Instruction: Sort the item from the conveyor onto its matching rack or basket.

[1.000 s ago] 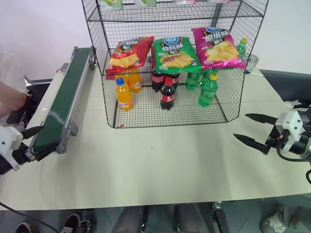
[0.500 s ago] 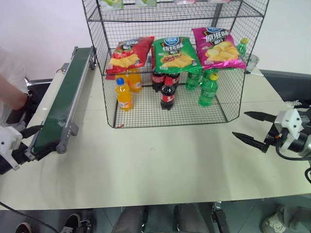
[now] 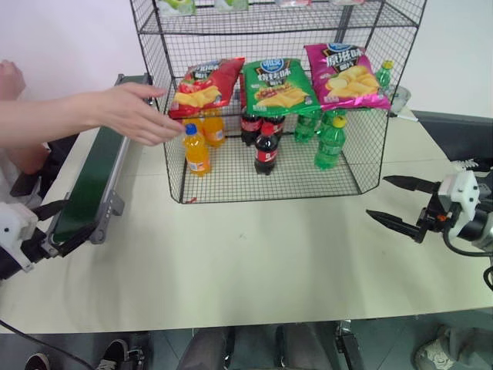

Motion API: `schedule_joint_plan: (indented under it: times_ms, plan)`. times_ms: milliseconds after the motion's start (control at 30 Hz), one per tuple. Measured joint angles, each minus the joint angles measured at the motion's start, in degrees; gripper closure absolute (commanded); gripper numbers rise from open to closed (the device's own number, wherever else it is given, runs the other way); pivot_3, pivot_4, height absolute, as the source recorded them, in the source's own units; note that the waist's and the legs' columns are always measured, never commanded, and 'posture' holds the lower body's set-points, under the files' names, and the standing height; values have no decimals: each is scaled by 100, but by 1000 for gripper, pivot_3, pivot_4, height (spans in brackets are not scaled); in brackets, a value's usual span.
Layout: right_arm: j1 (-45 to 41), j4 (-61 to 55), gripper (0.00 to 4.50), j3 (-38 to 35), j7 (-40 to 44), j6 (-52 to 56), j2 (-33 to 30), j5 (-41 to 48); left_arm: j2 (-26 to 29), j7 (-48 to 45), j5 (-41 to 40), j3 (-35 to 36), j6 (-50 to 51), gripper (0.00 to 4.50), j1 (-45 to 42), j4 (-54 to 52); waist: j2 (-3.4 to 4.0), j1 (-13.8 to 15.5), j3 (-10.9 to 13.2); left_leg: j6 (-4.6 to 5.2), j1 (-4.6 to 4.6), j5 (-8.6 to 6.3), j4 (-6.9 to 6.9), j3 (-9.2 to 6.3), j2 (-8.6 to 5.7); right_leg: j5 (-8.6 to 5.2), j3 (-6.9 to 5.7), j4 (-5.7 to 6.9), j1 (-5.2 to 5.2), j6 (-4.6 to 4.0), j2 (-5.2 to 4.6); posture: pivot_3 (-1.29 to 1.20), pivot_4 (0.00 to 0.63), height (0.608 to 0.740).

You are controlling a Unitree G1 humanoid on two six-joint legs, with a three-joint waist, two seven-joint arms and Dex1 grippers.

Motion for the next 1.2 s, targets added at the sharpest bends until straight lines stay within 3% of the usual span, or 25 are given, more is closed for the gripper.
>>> schedule_joint_plan:
  times_ms: [333,567,933,1200]
  plan:
    - [8,-178,0,34,-88,62,130,42,-93,107,0,0,0,393,45,-160,0,2,0,0,0,0,0,0,0,0,0,-1,0,0,0,0,150,739]
    - [-95,-844,0,295,-520,513,662,318,-173,328,12,-1,72,393,93,-385,0,2,0,0,-1,0,-1,-1,1,0,1,-1,-1,0,0,0,150,739]
    - [-374,-1889,0,1639,-1811,1242,2233,433,-406,1251,724,-10,-363,393,214,-400,-2,6,0,0,0,0,-1,-3,-1,0,1,-2,-19,0,1,0,150,739]
    - [-656,-1738,0,2567,-1050,1146,2399,292,-481,1650,1066,-75,-734,393,1,-333,-5,3,-2,-1,4,0,1,-4,-3,2,0,-2,-17,2,3,0,150,739]
